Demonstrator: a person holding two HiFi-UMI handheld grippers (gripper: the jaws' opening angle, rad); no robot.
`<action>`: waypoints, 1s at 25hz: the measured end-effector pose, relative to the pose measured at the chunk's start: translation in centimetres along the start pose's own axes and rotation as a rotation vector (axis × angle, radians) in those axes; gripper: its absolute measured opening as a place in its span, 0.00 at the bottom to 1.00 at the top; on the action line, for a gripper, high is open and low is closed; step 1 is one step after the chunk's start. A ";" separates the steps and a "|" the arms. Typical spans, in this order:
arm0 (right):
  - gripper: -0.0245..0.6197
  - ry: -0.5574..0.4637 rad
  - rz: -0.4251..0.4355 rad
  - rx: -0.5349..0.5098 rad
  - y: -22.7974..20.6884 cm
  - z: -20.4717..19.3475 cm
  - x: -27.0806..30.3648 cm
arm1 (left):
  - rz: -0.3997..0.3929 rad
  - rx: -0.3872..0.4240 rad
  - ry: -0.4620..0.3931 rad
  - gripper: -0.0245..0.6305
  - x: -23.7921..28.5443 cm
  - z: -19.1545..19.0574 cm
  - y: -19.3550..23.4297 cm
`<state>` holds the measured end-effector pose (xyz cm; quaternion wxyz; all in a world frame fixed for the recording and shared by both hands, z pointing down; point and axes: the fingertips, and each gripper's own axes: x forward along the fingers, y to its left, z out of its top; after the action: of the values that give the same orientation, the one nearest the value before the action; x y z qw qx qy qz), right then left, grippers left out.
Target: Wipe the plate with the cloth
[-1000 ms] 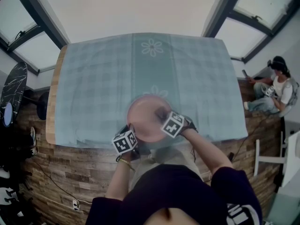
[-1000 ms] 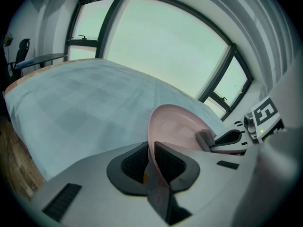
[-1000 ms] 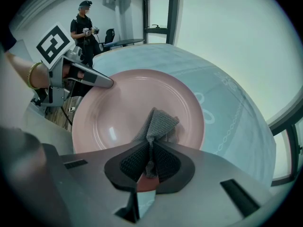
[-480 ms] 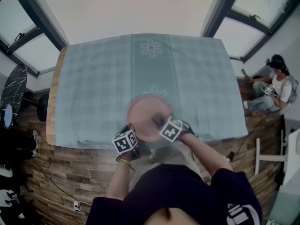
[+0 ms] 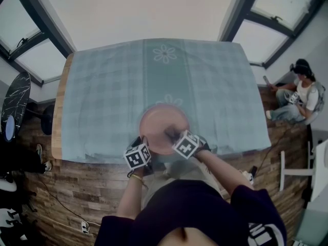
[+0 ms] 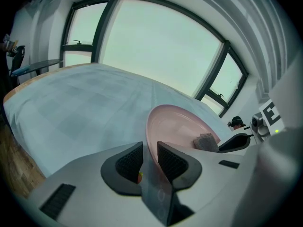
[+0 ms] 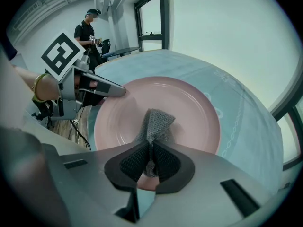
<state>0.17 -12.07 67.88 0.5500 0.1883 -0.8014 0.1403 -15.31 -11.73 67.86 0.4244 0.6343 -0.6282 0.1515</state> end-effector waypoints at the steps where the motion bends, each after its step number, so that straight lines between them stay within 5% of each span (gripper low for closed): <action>1: 0.09 -0.012 -0.006 0.010 0.0 0.1 -0.1 | -0.001 -0.004 -0.004 0.18 -0.2 0.0 0.1; 17: 0.09 -0.295 -0.052 0.174 2.3 2.9 -5.2 | -0.026 -0.017 -0.091 0.21 -5.8 -0.7 -1.2; 25: 0.09 -0.423 -0.061 0.227 4.0 3.0 -8.1 | -0.075 -0.002 -0.129 0.12 -9.0 -1.2 -3.1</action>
<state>-1.53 -8.56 59.13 0.3492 0.2983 -0.8718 0.1703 -13.53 -5.33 60.94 0.3889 0.6654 -0.6302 0.0936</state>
